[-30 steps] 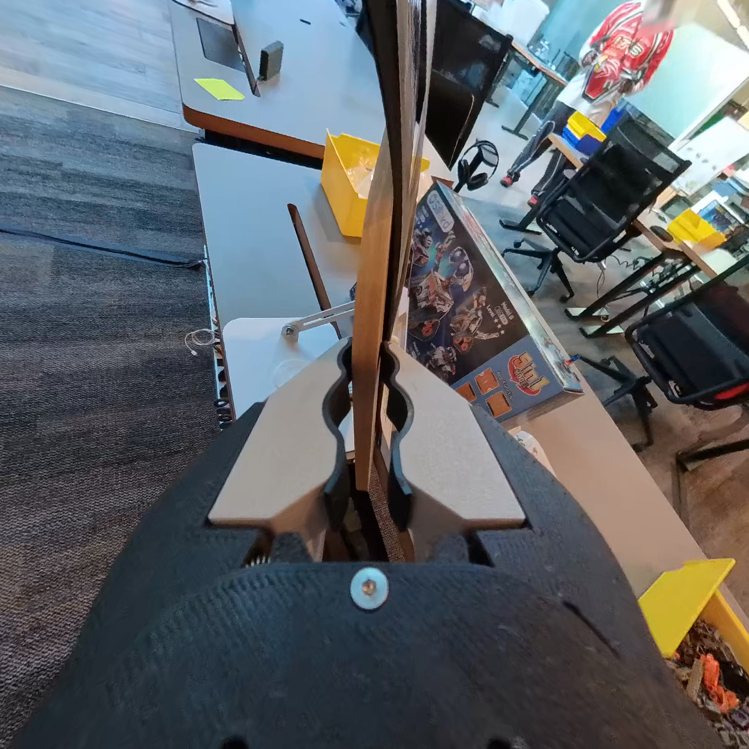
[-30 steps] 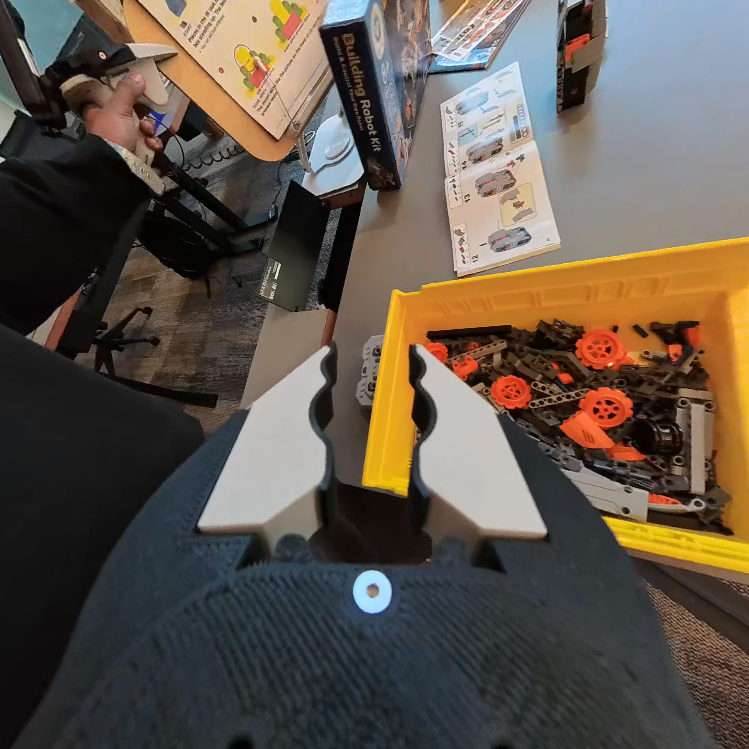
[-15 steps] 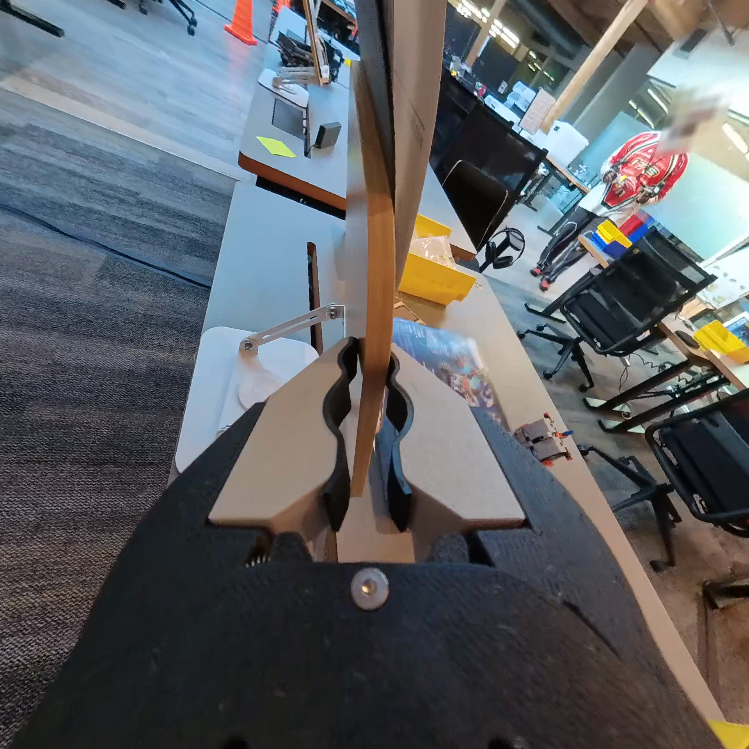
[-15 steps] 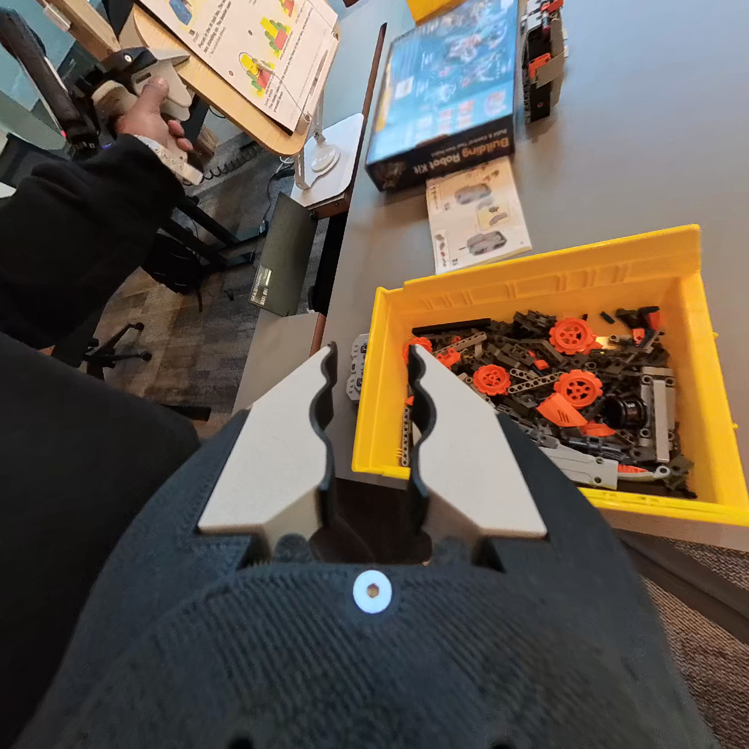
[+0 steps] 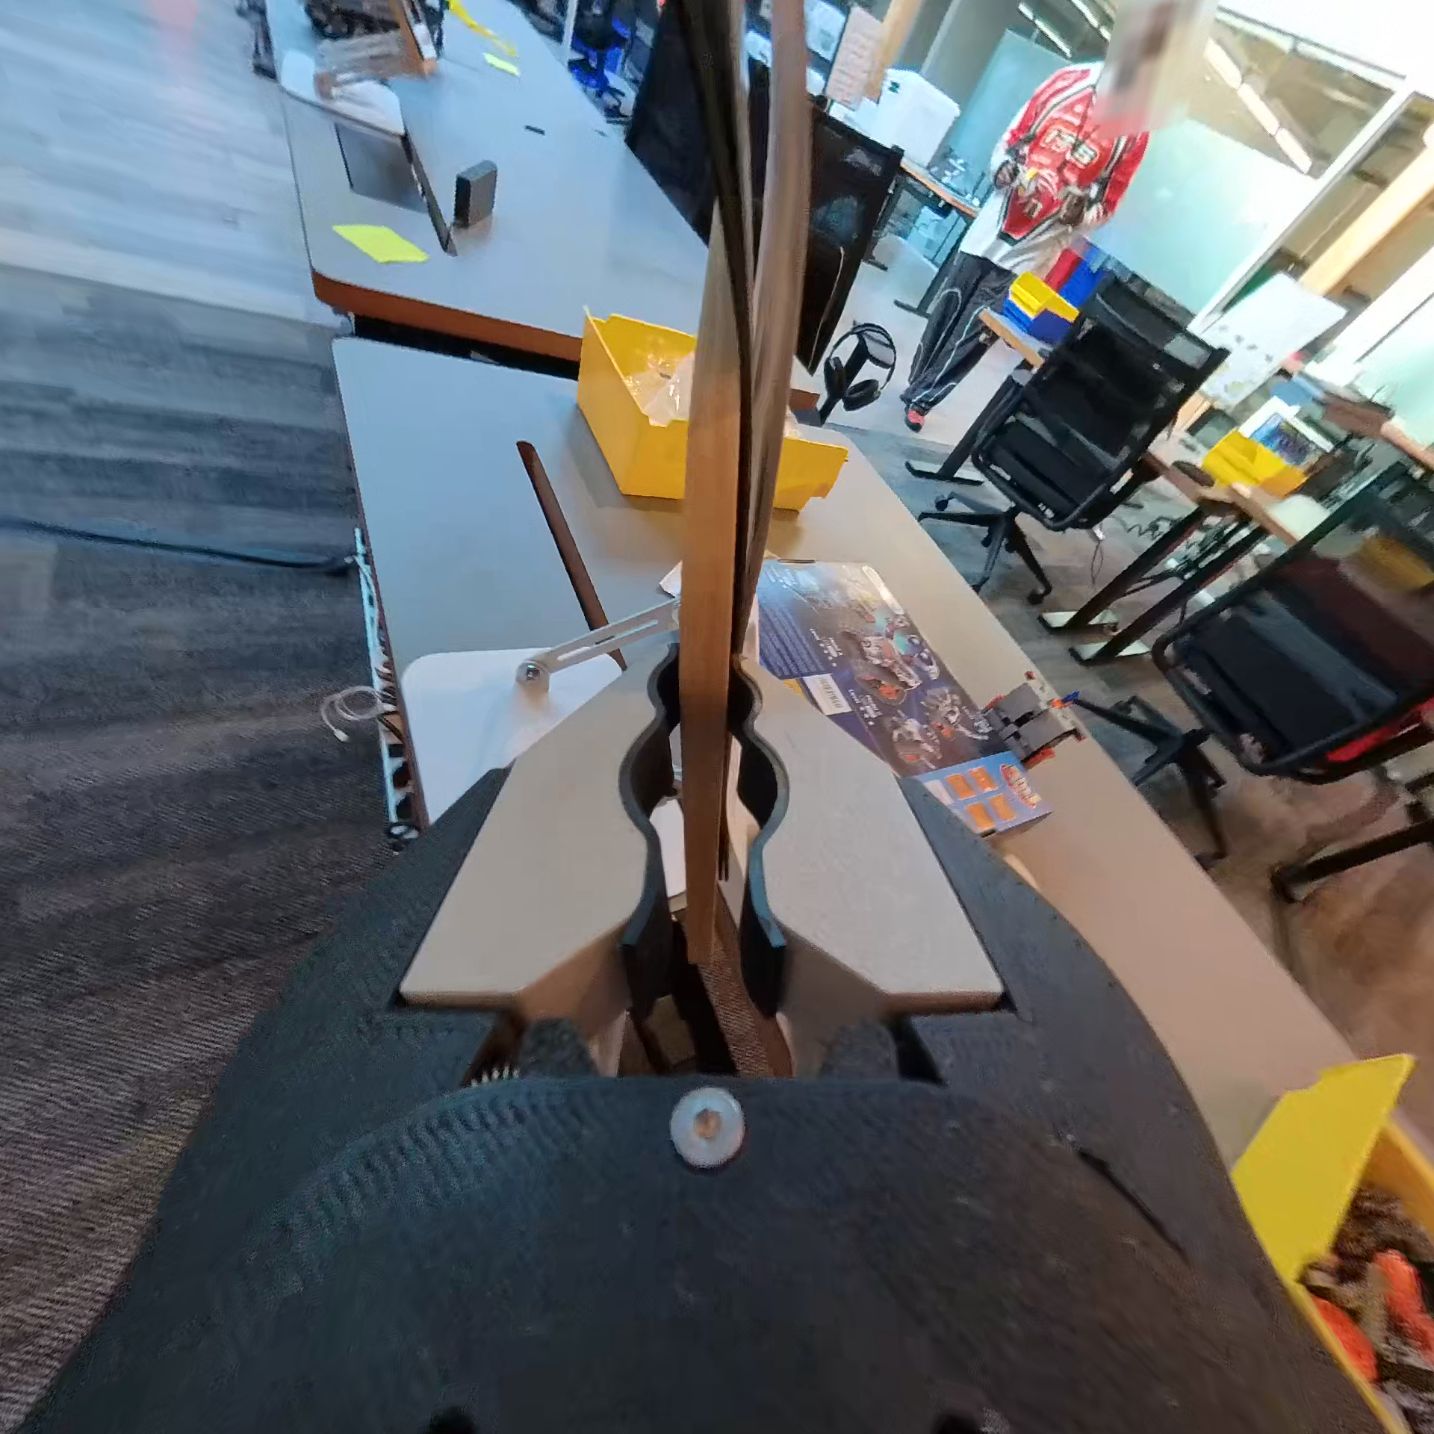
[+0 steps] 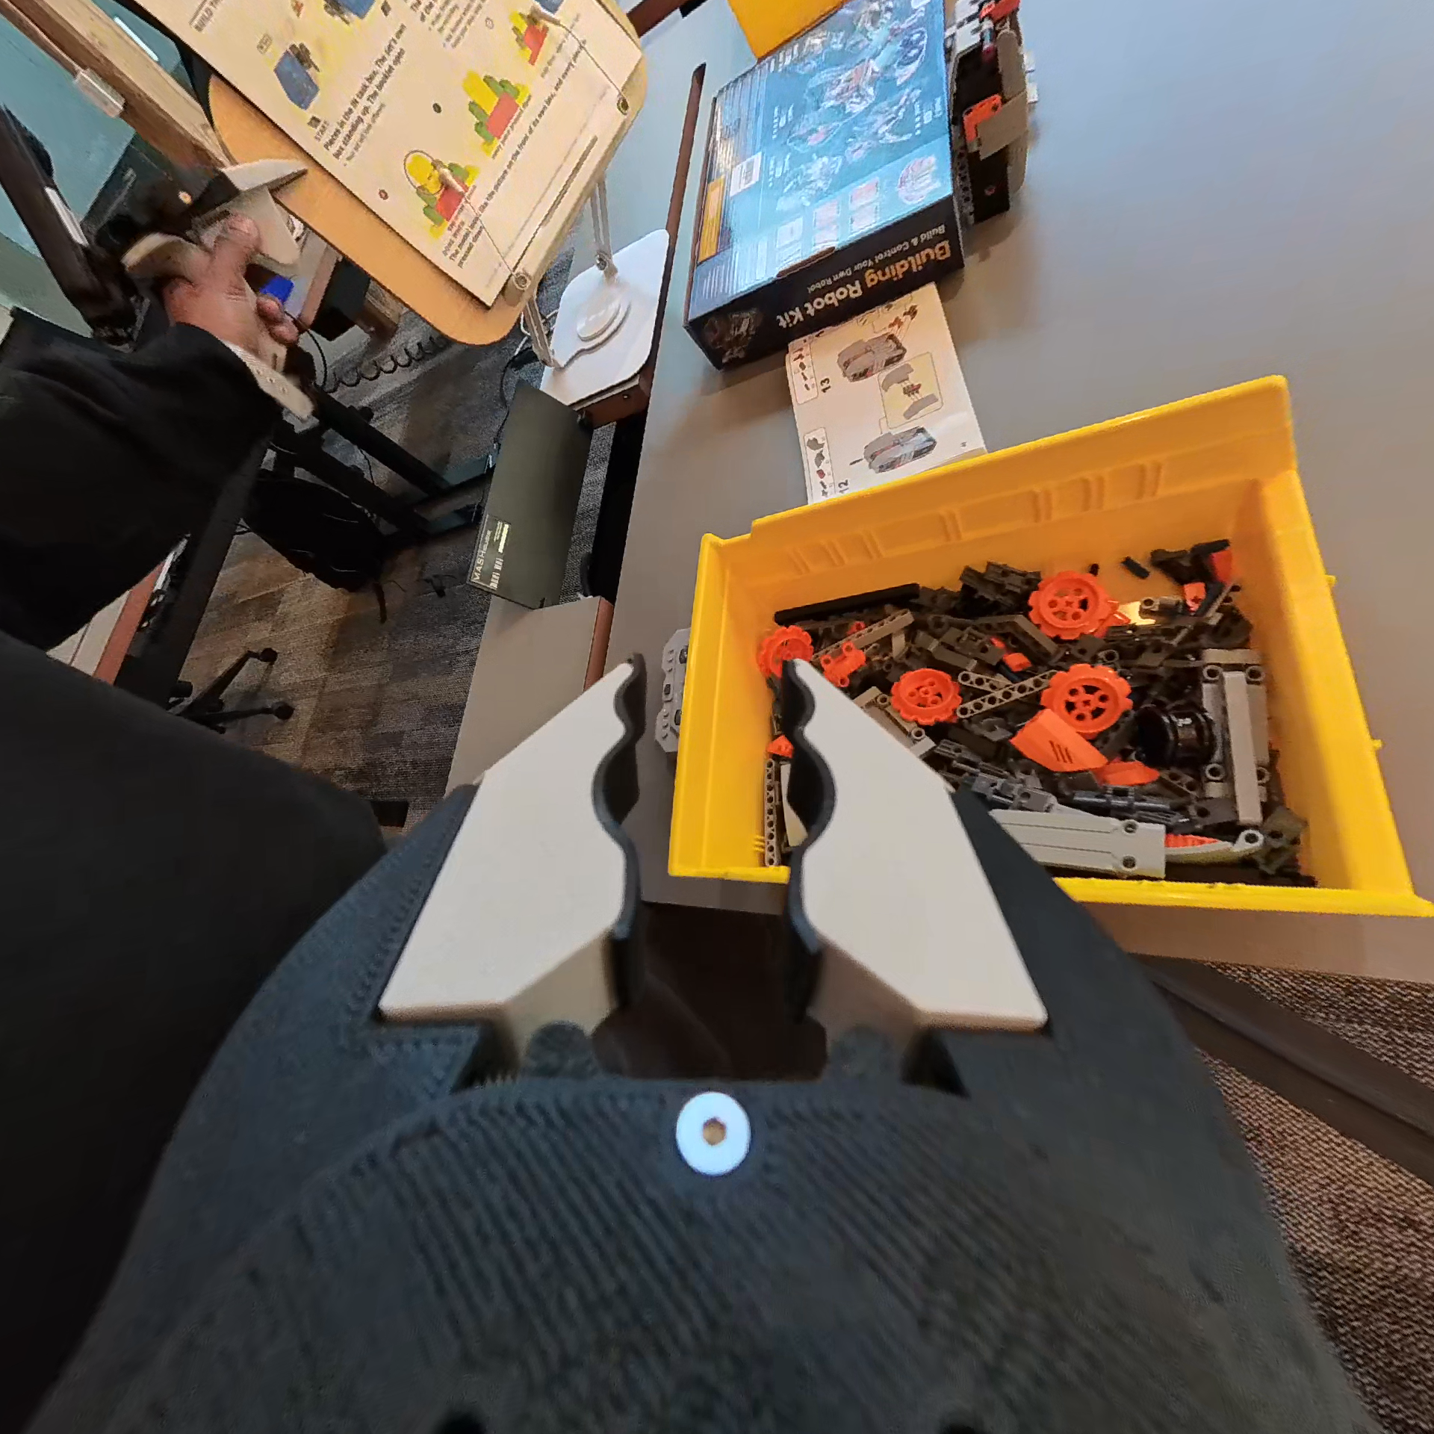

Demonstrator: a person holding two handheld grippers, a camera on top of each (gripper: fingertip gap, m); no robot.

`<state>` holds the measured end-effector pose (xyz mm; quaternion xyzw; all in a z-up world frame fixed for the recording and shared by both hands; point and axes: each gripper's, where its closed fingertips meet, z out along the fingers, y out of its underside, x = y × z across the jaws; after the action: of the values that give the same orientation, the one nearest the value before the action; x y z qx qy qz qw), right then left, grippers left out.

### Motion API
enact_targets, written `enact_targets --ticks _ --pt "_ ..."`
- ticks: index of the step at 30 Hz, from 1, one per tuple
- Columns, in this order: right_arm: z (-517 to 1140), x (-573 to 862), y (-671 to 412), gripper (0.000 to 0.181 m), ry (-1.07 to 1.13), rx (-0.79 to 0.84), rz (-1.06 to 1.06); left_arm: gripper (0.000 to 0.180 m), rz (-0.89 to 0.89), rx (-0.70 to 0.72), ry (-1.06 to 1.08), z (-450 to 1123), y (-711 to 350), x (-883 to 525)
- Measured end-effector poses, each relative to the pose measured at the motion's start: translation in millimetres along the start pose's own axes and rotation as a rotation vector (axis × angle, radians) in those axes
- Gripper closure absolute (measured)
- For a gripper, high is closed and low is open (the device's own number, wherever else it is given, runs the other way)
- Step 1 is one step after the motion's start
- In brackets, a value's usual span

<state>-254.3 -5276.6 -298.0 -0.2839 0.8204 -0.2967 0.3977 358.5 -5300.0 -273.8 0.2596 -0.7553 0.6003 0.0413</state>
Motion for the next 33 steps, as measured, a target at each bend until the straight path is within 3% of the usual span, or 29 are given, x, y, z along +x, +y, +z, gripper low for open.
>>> enact_targets --ticks 12,24,33 --pt "13 -13 -3 0.147 -0.035 -0.014 -0.023 0.164 -0.072 0.232 -0.162 32 15 60" --pt "2 -9 -2 0.147 0.006 0.024 -0.007 0.171 0.007 0.138 -0.169 10 7 27" --pt "2 -13 0 0.147 -0.005 0.031 0.007 0.171 -0.067 0.125 -0.113 9 6 23"
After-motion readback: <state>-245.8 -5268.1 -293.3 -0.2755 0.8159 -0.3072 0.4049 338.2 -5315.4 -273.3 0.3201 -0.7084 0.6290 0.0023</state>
